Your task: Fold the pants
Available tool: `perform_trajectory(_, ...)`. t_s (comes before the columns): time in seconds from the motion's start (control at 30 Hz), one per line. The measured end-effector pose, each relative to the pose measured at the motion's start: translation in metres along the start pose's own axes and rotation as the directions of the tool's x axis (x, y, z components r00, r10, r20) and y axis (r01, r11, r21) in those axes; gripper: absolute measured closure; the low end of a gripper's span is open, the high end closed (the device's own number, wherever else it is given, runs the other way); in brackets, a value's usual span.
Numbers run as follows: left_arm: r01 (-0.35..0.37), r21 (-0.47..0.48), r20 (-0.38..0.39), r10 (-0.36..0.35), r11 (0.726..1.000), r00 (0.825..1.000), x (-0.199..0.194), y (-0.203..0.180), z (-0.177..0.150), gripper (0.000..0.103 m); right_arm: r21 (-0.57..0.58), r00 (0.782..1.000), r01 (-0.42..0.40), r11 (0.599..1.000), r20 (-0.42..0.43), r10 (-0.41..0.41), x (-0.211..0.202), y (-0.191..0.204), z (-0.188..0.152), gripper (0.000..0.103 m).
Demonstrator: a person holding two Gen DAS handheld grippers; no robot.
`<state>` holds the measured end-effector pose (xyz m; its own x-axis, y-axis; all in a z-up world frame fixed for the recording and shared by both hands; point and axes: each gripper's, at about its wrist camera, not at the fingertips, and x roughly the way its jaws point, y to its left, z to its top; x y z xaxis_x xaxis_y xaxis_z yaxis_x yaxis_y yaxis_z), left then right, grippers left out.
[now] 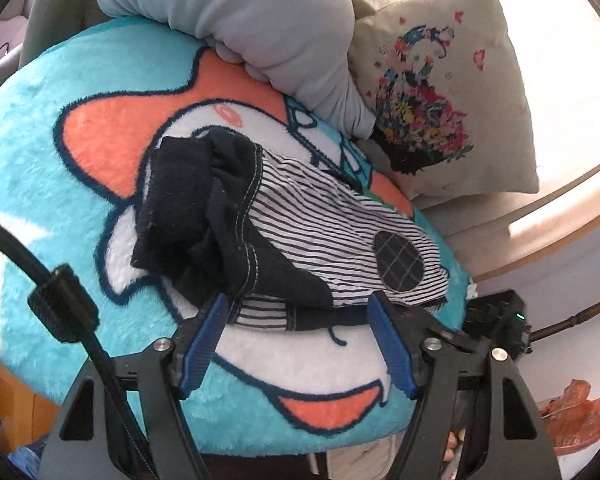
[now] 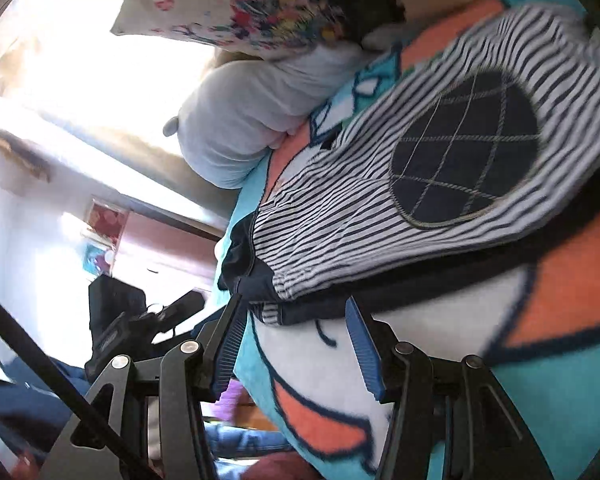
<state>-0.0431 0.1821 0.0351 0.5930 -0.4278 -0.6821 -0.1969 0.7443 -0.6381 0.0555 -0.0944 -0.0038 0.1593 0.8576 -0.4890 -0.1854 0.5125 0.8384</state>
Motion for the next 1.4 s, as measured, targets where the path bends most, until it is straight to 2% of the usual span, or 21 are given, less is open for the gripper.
perform_trajectory(0.1, 0.037, 0.000, -0.007, -0.037, 0.999, 0.999, 0.000, -0.003, -0.002, 0.032, 0.020, 0.999, 0.028, 0.999, 0.016, -0.028, 0.004, -0.004, 0.007, 0.048)
perform_trajectory(0.13, 0.043, -0.002, -0.013, -0.043, 0.999, 0.999, 0.002, -0.003, -0.001, 0.032, 0.041, 0.997, 0.067, 0.997, 0.030, -0.068, 0.006, -0.005, 0.009, 0.048)
perform_trajectory(0.23, 0.051, -0.019, -0.046, -0.052, 0.999, 0.998, 0.015, -0.004, 0.000, 0.032, 0.121, 0.992, 0.097, 0.988, 0.073, -0.107, 0.008, -0.011, 0.014, 0.049)
perform_trajectory(0.27, 0.053, -0.022, -0.056, -0.054, 0.998, 0.997, 0.020, -0.004, 0.000, 0.032, 0.148, 0.988, 0.106, 0.983, 0.091, -0.121, 0.009, -0.012, 0.016, 0.053)
perform_trajectory(0.3, 0.050, -0.032, -0.066, -0.052, 0.998, 0.996, 0.025, -0.003, 0.000, 0.032, 0.165, 0.986, 0.113, 0.980, 0.103, -0.131, 0.010, -0.014, 0.016, 0.064)
perform_trajectory(0.33, 0.053, -0.043, -0.072, -0.056, 0.998, 0.996, 0.028, -0.002, 0.000, 0.032, 0.172, 0.983, 0.126, 0.977, 0.109, -0.146, 0.011, -0.015, 0.017, 0.071)
perform_trajectory(0.37, 0.059, -0.051, -0.078, -0.063, 0.997, 0.995, 0.031, -0.002, 0.000, 0.032, 0.164, 0.982, 0.132, 0.978, 0.115, -0.152, 0.012, -0.017, 0.018, 0.087)
perform_trajectory(0.4, 0.062, -0.060, -0.089, -0.068, 0.996, 0.994, 0.035, -0.001, -0.001, 0.032, 0.153, 0.979, 0.139, 0.978, 0.124, -0.159, 0.011, -0.017, 0.019, 0.090)
perform_trajectory(0.6, 0.097, -0.106, -0.093, -0.107, 0.990, 0.990, 0.049, 0.001, 0.002, 0.032, 0.048, 0.969, 0.157, 0.986, 0.188, -0.163, -0.004, 0.006, 0.023, 0.092)
perform_trajectory(0.8, 0.111, -0.164, -0.064, -0.123, 0.980, 0.990, 0.069, 0.006, 0.016, 0.034, 0.018, 0.969, 0.160, 0.987, 0.186, -0.161, -0.008, 0.014, 0.022, 0.092)
perform_trajectory(0.9, 0.062, -0.122, -0.065, -0.070, 0.991, 0.995, 0.073, -0.001, 0.019, 0.068, 0.007, 0.979, 0.146, 0.989, 0.141, -0.146, -0.003, 0.009, 0.018, 0.091)
perform_trajectory(0.93, 0.054, -0.117, -0.067, -0.062, 0.992, 0.996, 0.075, -0.001, 0.019, 0.073, 0.007, 0.982, 0.139, 0.990, 0.126, -0.139, -0.001, 0.008, 0.016, 0.091)
perform_trajectory(0.97, 0.045, -0.111, -0.067, -0.053, 0.993, 0.996, 0.076, -0.001, 0.020, 0.075, 0.010, 0.987, 0.124, 0.992, 0.106, -0.125, 0.002, 0.007, 0.014, 0.089)
perform_trajectory(1.0, 0.037, -0.107, -0.065, -0.044, 0.994, 0.997, 0.076, -0.001, 0.020, 0.077, 0.012, 0.990, 0.111, 0.994, 0.090, -0.112, 0.005, 0.007, 0.012, 0.078)
perform_trajectory(1.03, 0.032, -0.100, -0.060, -0.038, 0.994, 0.998, 0.076, -0.001, 0.021, 0.081, 0.017, 0.992, 0.098, 0.995, 0.075, -0.099, 0.008, 0.008, 0.009, 0.060)
perform_trajectory(1.1, 0.021, -0.091, -0.053, -0.026, 0.996, 0.998, 0.076, -0.001, 0.022, 0.088, 0.024, 0.994, 0.085, 0.996, 0.065, -0.086, 0.011, 0.008, 0.006, 0.047)
perform_trajectory(1.2, 0.009, -0.069, -0.042, -0.012, 0.998, 0.999, 0.074, -0.001, 0.023, 0.094, 0.047, 0.994, 0.100, 0.994, 0.049, -0.103, 0.017, 0.005, 0.007, 0.046)
perform_trajectory(1.4, 0.017, -0.063, -0.035, -0.019, 0.998, 0.999, 0.069, -0.002, 0.021, 0.095, 0.192, 0.990, 0.096, 0.977, 0.080, -0.114, 0.005, -0.017, 0.019, 0.046)
